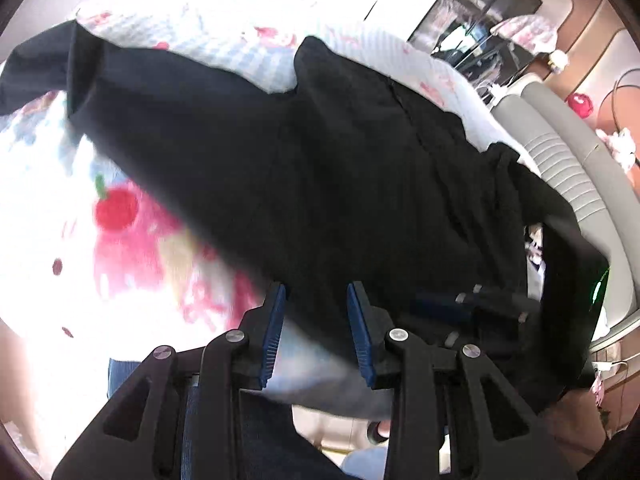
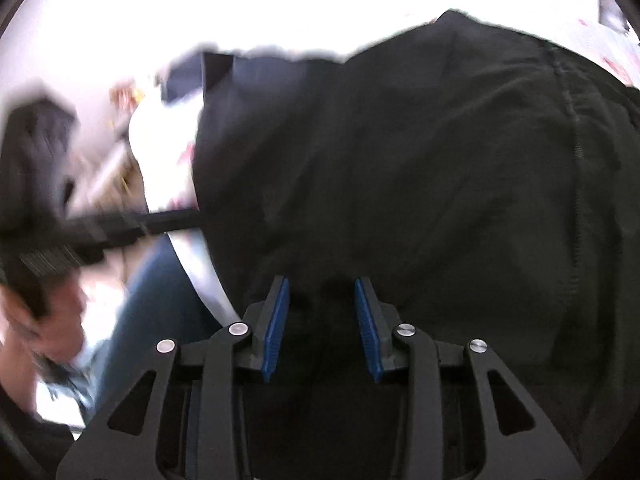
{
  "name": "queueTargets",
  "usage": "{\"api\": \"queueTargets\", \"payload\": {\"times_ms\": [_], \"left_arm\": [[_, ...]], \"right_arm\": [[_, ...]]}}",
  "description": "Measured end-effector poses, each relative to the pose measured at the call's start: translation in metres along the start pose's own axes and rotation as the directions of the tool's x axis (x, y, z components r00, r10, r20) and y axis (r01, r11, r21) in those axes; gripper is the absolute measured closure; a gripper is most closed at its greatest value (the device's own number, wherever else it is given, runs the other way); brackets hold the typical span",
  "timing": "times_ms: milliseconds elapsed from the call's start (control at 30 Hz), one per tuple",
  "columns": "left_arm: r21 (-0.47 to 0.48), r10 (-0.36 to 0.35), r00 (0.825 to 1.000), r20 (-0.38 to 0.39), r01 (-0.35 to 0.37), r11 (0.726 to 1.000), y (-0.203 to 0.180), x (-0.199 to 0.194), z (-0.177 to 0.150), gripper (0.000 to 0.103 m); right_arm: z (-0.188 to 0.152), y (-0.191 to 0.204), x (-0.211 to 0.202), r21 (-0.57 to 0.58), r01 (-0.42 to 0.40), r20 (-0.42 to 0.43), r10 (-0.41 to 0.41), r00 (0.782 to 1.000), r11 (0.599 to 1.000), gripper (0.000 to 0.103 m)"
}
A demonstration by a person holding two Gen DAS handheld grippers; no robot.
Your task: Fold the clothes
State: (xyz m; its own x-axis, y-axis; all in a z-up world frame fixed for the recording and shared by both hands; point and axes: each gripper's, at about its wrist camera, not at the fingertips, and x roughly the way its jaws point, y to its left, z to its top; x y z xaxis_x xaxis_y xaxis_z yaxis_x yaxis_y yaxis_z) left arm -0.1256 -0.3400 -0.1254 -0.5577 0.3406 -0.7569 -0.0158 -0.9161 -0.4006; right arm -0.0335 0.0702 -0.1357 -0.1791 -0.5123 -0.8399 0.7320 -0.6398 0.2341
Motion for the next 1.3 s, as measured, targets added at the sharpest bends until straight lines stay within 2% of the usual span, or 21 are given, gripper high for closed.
{"api": "queueTargets", "payload": {"times_ms": [100,167,267,333,433,500,533,600,633,667,733,867,900,933,967,1000,1067,1100,1167,1233,1300], "left_arm": [[0.050,0.002,1.000,0.009,-0.002,0.999,-0.008,0.007,0.004,0.069],[0.060,0.056,0.998,-0.011,-0.055,0.997,-0.008,0.013,0.007,0.069],[-0.028,0.041,0.999,-0.015,-0.042,0.999,0.007,0.010,0.008,0.070],[-0.076,-0.008,1.000,0.008,0.009,0.997,0.011,0.001,0.007,0.069],[0.020,-0.075,0.997,0.036,0.075,0.997,-0.015,-0.006,0.008,0.069],[0.108,-0.067,0.998,0.020,0.064,0.992,-0.037,0.003,0.008,0.069],[0.141,-0.055,0.998,0.007,0.053,0.989,-0.046,0.012,0.009,0.069],[0.156,0.033,0.997,-0.064,-0.023,0.987,-0.046,0.040,0.012,0.069],[0.162,0.083,0.991,-0.104,-0.065,0.985,-0.044,0.056,0.013,0.068],[0.184,0.127,0.983,-0.132,-0.101,0.978,-0.043,0.063,0.011,0.074],[0.246,0.208,0.963,-0.170,-0.163,0.956,-0.041,0.071,0.005,0.076],[0.350,0.312,0.933,-0.177,-0.236,0.906,-0.049,0.061,-0.003,0.076],[0.354,0.317,0.933,-0.167,-0.244,0.903,-0.052,0.057,-0.001,0.076],[0.351,0.312,0.939,-0.143,-0.246,0.903,-0.057,0.051,0.002,0.075],[0.348,0.284,0.953,-0.110,-0.231,0.909,-0.064,0.043,0.006,0.073],[0.348,0.238,0.968,-0.082,-0.196,0.917,-0.071,0.037,0.010,0.071],[0.357,0.152,0.986,-0.066,-0.119,0.926,-0.087,0.041,0.020,0.058],[0.362,0.110,0.992,-0.061,-0.081,0.929,-0.095,0.044,0.025,0.058],[0.403,0.117,0.988,-0.105,-0.066,0.913,-0.105,0.060,0.023,0.058],[0.437,0.207,0.963,-0.172,-0.113,0.892,-0.106,0.070,0.004,0.058],[0.398,0.228,0.954,-0.194,-0.136,0.907,-0.099,0.066,-0.010,0.056]], "right_arm": [[-0.010,0.000,-0.004,0.029,-0.010,0.023,0.009,1.000,1.000,0.069],[-0.016,-0.002,-0.014,0.035,-0.038,0.043,0.037,0.998,0.999,0.069],[-0.020,-0.015,-0.032,0.078,-0.090,0.054,0.086,0.995,0.993,0.069],[-0.024,-0.026,-0.041,0.130,-0.092,0.064,0.084,0.994,0.987,0.069],[-0.031,-0.038,-0.049,0.191,-0.076,0.069,0.064,0.996,0.979,0.067],[-0.036,-0.046,-0.054,0.232,-0.065,0.071,0.049,0.996,0.971,0.066],[-0.038,-0.050,-0.057,0.252,-0.059,0.072,0.042,0.997,0.966,0.066],[-0.042,-0.047,-0.051,0.238,-0.013,0.040,0.003,0.999,0.971,0.066],[-0.045,-0.044,-0.048,0.224,0.011,0.030,-0.018,0.999,0.974,0.065],[-0.047,-0.046,-0.047,0.221,0.029,0.018,-0.034,0.999,0.975,0.066],[-0.052,-0.049,-0.045,0.217,0.063,-0.008,-0.063,0.998,0.974,0.067],[-0.060,-0.066,-0.053,0.274,0.064,-0.016,-0.062,0.998,0.960,0.076],[-0.061,-0.068,-0.058,0.288,0.061,-0.020,-0.058,0.998,0.956,0.076],[-0.061,-0.065,-0.063,0.290,0.070,-0.025,-0.065,0.998,0.954,0.069],[-0.061,-0.062,-0.069,0.285,0.081,-0.026,-0.077,0.997,0.955,0.064],[-0.063,-0.058,-0.078,0.275,0.067,-0.009,-0.067,0.998,0.959,0.056],[-0.068,-0.049,-0.101,0.271,-0.010,0.053,-0.004,0.999,0.963,0.055],[-0.073,-0.047,-0.111,0.275,-0.047,0.081,0.025,0.996,0.960,0.054],[-0.086,-0.052,-0.129,0.304,-0.061,0.114,0.027,0.993,0.951,0.053],[-0.102,-0.064,-0.151,0.342,-0.048,0.147,-0.003,0.989,0.938,0.053],[-0.120,-0.080,-0.174,0.378,-0.056,0.207,-0.026,0.978,0.924,0.053]]}}
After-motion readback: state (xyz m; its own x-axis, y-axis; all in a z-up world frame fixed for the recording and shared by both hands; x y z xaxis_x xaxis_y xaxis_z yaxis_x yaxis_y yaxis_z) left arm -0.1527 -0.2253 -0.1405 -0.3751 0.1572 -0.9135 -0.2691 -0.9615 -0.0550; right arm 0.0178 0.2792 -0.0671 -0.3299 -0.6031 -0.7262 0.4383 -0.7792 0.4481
